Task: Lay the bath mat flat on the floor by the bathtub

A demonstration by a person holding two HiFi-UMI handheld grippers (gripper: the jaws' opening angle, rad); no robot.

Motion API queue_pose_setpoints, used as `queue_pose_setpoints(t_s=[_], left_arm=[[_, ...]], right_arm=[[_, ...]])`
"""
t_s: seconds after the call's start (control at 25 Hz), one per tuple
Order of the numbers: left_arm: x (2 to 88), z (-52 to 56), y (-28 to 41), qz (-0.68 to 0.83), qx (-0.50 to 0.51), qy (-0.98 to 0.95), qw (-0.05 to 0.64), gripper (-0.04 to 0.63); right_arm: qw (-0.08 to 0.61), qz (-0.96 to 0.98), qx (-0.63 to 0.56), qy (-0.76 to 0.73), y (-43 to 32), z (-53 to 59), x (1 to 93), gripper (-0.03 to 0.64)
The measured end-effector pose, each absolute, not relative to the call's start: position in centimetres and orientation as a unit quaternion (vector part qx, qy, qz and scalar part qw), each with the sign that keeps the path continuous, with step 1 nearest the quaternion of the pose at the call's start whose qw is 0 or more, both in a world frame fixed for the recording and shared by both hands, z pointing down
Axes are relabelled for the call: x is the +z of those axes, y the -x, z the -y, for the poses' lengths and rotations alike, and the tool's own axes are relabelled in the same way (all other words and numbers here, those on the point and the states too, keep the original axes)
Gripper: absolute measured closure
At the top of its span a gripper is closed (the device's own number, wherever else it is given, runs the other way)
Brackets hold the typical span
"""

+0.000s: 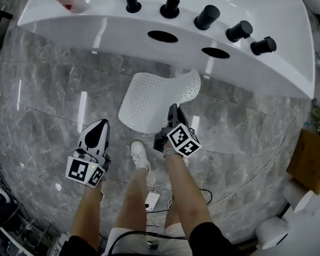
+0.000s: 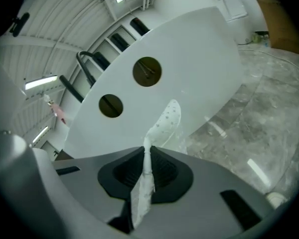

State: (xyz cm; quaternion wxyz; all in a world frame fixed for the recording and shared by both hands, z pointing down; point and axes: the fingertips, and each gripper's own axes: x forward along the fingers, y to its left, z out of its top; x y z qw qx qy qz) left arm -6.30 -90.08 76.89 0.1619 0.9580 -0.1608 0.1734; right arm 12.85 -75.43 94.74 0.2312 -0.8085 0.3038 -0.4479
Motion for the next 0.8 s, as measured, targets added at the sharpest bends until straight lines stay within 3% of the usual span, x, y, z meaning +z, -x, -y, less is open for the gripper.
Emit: queue_pose_setpoints(t_s=[0.24,0.8], left_arm=[[79.3,87.0,4.4,0.14,0.19,-0.958,0.163,0.581],[81.7,81.0,-2.6,0.105,0.205,-0.961,0.155,0.581]], right_arm=[[0.28,-0.197,-0.449,0.825,-18.1,68.5,98.3,0.574],[0.206,-0.195,-0.495,0.821,-24.7,57.1,104.7,0.572]])
